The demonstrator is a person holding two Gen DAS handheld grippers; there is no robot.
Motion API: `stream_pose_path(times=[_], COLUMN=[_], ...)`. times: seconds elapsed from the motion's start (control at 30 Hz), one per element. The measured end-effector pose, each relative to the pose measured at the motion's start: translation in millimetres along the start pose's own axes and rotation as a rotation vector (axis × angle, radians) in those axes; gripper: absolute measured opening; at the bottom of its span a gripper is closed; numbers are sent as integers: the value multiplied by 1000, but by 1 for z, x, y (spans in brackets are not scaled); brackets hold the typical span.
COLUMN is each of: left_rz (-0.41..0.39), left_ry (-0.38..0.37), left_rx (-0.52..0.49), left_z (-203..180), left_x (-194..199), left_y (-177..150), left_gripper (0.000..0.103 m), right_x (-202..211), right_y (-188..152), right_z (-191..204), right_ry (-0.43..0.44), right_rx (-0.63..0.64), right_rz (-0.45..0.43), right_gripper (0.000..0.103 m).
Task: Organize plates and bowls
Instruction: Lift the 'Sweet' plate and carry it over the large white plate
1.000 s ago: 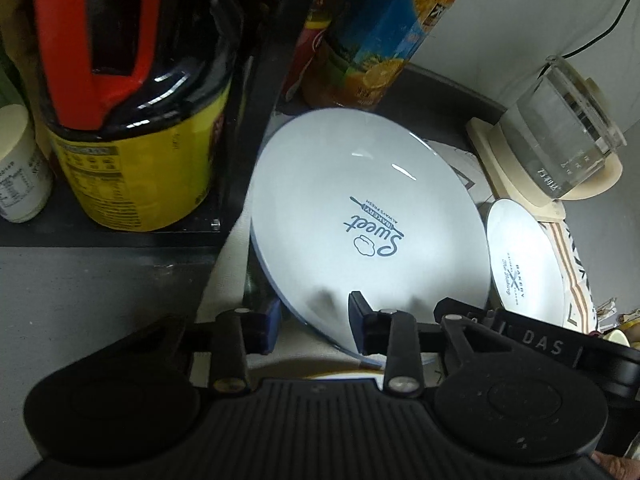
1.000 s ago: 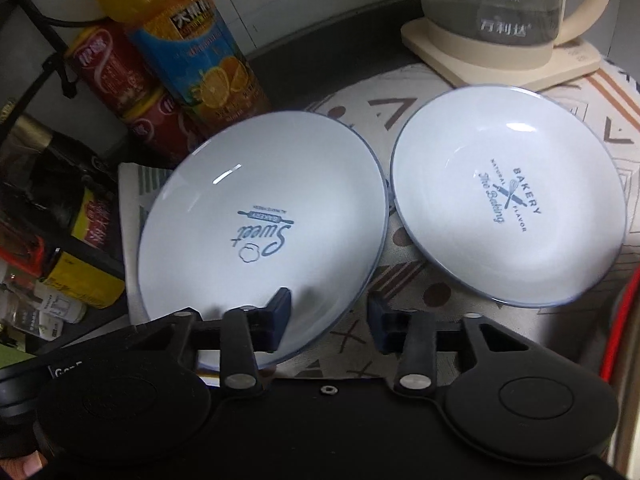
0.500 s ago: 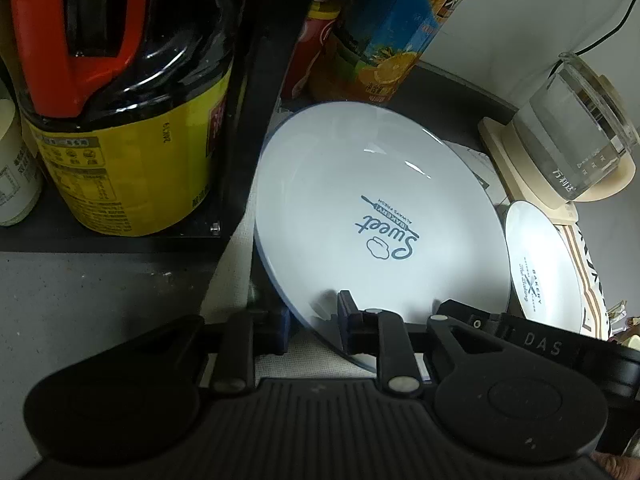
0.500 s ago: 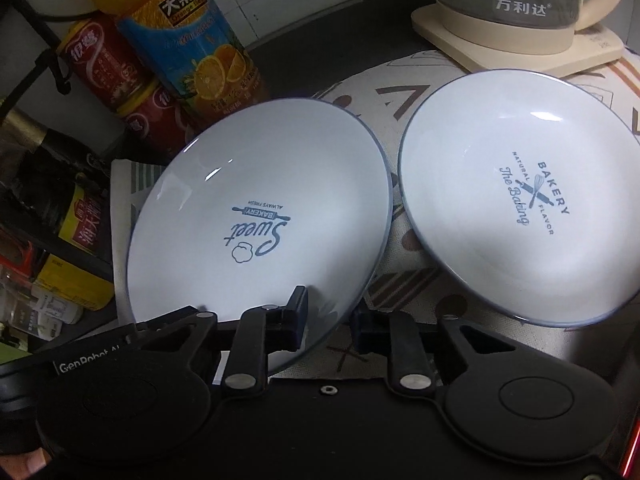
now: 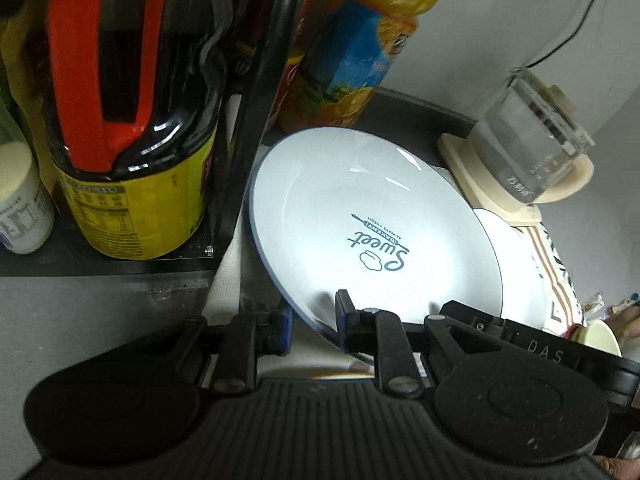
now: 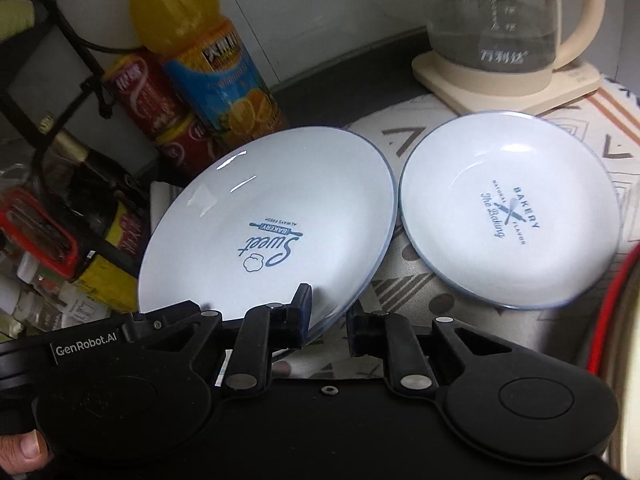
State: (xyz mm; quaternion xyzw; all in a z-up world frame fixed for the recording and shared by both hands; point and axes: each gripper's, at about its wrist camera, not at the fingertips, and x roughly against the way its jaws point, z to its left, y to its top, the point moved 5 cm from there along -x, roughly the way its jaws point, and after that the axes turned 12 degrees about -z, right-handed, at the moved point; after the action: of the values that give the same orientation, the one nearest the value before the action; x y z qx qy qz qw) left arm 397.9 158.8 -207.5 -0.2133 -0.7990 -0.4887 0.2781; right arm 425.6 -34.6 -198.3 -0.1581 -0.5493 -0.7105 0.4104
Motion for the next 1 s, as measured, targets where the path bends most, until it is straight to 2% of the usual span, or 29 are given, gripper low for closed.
stream_pose_path(times=[0.33,0.7,1.0], left_rz=[-9,17,38], left_ry=[-52,-79,-89], left_rx=[-53,-97,-95], left_z=[-6,-6,4], left_x=[48,92,119], left_y=[-16,-57,-95], left_gripper=[20,20,20], right_x=[56,108,139], right_y=[-18,-73,-113], right_z=[9,15,19], right_ry=[-26,-62,-88], right_rx=[-10,-49,-49], right_rz=[-65,-79,-67], right_gripper=[17,17,17])
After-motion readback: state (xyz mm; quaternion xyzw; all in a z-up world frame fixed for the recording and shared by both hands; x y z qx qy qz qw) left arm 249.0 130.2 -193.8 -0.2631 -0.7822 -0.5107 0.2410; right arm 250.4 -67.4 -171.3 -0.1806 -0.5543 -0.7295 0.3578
